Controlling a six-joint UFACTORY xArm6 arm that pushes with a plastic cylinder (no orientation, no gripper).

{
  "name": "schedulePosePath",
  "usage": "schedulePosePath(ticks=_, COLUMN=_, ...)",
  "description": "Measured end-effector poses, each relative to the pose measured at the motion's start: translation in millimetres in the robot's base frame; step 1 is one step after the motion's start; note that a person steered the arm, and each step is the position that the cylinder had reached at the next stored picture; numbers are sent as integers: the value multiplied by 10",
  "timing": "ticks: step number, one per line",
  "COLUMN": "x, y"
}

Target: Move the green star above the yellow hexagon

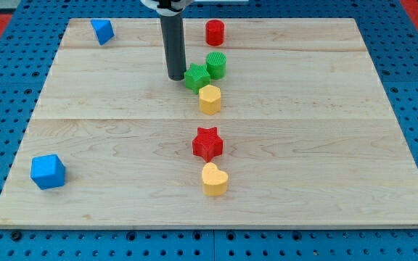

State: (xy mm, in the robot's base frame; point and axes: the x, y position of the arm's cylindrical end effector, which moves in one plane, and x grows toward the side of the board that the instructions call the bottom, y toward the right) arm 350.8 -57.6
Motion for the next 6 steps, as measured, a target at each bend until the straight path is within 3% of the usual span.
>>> schedulePosePath(ticks=3, x=71, y=329)
schedulePosePath(ticks=4, x=65, y=167)
schedulePosePath(ticks=6, x=-508, y=-1791)
